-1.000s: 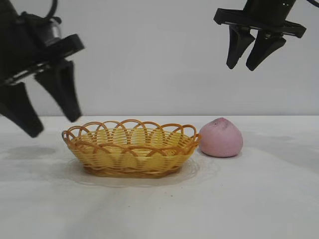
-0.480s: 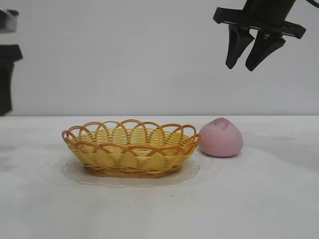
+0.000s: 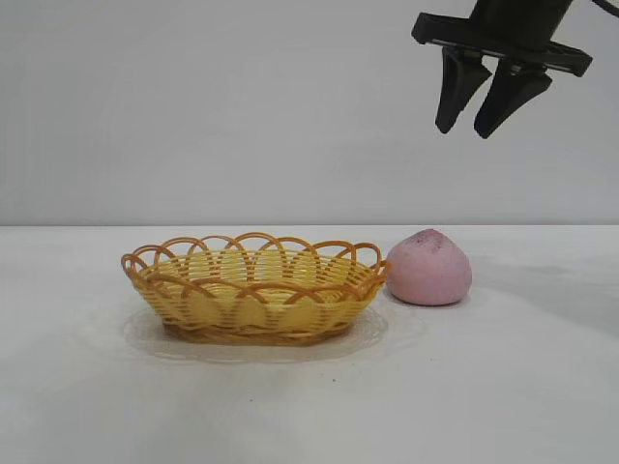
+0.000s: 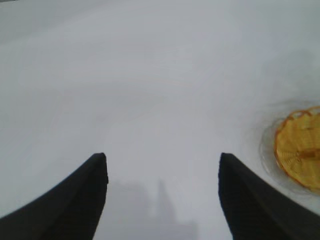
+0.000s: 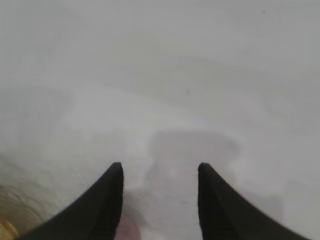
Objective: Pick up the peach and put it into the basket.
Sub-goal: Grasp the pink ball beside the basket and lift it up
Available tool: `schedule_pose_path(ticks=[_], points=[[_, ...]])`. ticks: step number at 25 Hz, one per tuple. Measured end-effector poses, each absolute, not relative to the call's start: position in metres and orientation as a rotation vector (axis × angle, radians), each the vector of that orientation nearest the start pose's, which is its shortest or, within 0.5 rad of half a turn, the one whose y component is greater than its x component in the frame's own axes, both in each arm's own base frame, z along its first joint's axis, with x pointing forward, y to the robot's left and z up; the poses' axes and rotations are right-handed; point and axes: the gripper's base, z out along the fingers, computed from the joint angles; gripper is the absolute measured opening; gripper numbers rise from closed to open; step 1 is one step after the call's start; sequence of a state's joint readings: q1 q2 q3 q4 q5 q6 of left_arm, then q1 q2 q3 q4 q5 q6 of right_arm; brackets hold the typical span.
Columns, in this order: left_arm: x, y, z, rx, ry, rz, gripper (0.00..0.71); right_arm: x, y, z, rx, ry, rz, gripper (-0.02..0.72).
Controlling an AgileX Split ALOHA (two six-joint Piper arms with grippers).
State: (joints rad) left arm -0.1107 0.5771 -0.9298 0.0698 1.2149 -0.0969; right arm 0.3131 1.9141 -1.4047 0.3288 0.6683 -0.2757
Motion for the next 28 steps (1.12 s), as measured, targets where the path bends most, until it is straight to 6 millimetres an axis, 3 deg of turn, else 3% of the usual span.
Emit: schedule_pose_path(ticks=[3,9,13,15,21,28], points=[[0.045,0.000,0.356,0.005,2.345,-0.034,0.419,0.385,0.146,0.206,-0.509,2.660,0.386,0.332],[0.009,-0.004,0.293,-0.019,2.372,-0.154,0.419,0.377,0.146,0.198,-0.552,2.758,0.423,0.332],[-0.008,0.000,0.275,-0.024,2.303,-0.142,0.419,0.373,0.148,0.198,-0.570,2.783,0.462,0.332],[-0.013,0.002,0.273,-0.032,2.267,-0.122,0.419,0.373,0.149,0.198,-0.572,2.782,0.481,0.291],[-0.016,0.011,0.273,-0.063,2.233,-0.013,0.419,0.369,0.153,0.188,-0.600,2.840,0.520,0.313],[-0.016,0.015,0.273,-0.059,2.228,0.054,0.419,0.363,0.173,0.175,-0.689,2.857,0.526,0.313]])
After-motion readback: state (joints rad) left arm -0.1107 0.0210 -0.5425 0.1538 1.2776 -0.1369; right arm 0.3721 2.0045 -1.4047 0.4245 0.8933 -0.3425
